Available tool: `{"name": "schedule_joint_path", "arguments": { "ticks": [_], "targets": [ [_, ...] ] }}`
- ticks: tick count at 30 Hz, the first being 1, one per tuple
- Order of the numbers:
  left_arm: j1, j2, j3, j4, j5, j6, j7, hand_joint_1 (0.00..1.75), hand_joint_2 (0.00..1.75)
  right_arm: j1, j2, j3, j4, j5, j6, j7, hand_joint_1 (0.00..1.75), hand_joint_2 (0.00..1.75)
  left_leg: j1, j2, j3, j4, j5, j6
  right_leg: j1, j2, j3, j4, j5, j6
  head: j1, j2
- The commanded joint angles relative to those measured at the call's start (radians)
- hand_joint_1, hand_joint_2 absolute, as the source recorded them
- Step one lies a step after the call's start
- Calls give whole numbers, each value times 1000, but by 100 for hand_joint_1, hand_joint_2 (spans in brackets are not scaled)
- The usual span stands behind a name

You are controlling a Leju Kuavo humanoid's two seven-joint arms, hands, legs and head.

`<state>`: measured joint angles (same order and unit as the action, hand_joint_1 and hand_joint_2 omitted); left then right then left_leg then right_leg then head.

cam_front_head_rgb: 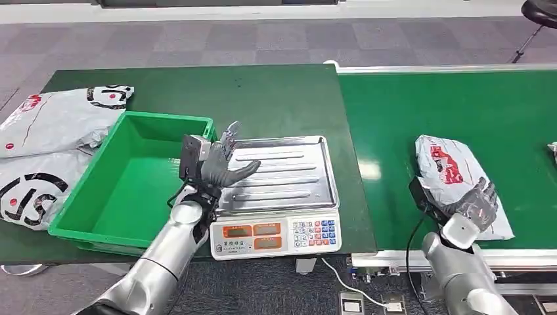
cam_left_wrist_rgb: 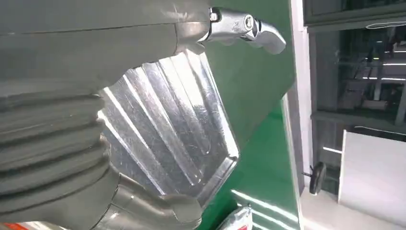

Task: Moved the parcel from conveyor to table for the left to box.

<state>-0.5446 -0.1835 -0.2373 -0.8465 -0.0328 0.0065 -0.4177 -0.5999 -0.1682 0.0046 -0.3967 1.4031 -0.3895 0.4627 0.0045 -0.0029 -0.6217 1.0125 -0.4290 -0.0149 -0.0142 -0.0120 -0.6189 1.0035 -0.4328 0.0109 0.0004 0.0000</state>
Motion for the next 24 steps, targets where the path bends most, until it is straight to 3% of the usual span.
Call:
{"name": "schedule_joint_path", "arguments": {
  "ticks": [1, 24],
  "targets": [
    [-25, 17, 56, 74, -12, -4, 7, 0, 175, -41, 32, -47, 50, 41, 15, -8, 0, 175, 0, 4, 5, -2, -1, 0, 0, 4, 3, -2, 0, -1, 0, 0],
    [-32, 18, 68, 82, -17, -4, 1, 0, 175, -58, 56, -35, 68, 54, 39, -12, 0, 175, 0, 3, 3, -1, -1, 0, 0, 4, 2, 0, 0, -1, 0, 0]
  ]
}}
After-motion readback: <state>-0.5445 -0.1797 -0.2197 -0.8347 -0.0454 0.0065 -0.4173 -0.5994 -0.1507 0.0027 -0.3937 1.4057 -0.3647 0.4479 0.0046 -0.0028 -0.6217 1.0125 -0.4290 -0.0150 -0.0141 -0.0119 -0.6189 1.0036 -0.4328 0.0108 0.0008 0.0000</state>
